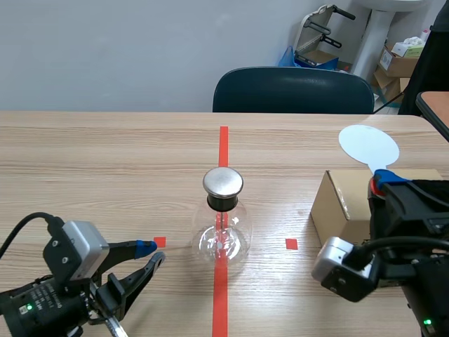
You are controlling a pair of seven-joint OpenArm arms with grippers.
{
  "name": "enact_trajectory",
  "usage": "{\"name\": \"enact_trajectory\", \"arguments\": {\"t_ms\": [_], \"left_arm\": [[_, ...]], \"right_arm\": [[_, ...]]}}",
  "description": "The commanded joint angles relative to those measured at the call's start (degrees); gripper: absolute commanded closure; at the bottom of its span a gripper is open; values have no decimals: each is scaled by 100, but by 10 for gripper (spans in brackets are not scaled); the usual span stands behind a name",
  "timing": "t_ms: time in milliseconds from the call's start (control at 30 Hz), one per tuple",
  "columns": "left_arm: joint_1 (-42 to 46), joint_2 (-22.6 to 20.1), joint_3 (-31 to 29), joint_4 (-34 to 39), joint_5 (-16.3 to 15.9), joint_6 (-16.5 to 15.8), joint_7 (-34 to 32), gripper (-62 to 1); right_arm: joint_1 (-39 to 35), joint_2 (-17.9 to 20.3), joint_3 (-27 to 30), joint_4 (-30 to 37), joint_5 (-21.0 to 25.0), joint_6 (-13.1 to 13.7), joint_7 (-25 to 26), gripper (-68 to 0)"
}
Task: Do the electroscope experiment
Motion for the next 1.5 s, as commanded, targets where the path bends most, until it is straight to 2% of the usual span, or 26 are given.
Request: {"name": "enact_trajectory", "arguments": {"t_ms": [0, 67, 167, 333, 467, 733, 867, 967, 1167, 1300, 1400, 1467], "left_arm": [[131, -151, 17, 295, -13, -46, -83, -181], [245, -363, 17, 551, -13, -48, -83, -215], [400, -669, 17, 951, -15, -46, -85, -266], [638, -1198, 17, 1646, -15, -46, -81, -337], [752, -1646, 17, 2190, -17, -46, -76, -373], [789, -2387, 17, 2975, -61, -48, -13, -377], [789, -2732, 17, 3215, -343, -66, -15, -377], [789, -2946, 17, 3364, -356, -120, -22, -377], [789, -3152, 17, 3563, -354, -343, -57, -377], [789, -3237, 17, 3672, -354, -348, -76, -377], [789, -3241, 17, 3722, -354, -348, -61, -377], [789, -3239, 17, 3727, -354, -348, -61, -377]], "right_arm": [[55, -35, 120, -181, 68, -192, 199, -13], [83, -160, 328, -420, 68, -339, 544, -13], [151, -247, 553, -793, 66, -339, 885, -13], [275, -254, 713, -1095, 52, -339, 892, -13], [369, -251, 717, -1132, -79, -339, 603, -13], [455, -249, 717, -1228, -356, -339, 280, -13], [468, -249, 710, -1259, -400, -339, 278, -13], [466, -251, 710, -1259, -402, -240, 269, -13], [466, -251, 697, -1259, -413, 26, 210, -13], [463, -251, 699, -1259, -413, 127, 212, -13], [463, -251, 702, -1259, -409, 365, 210, -13], [463, -251, 702, -1259, -391, 382, 210, -13]]}}
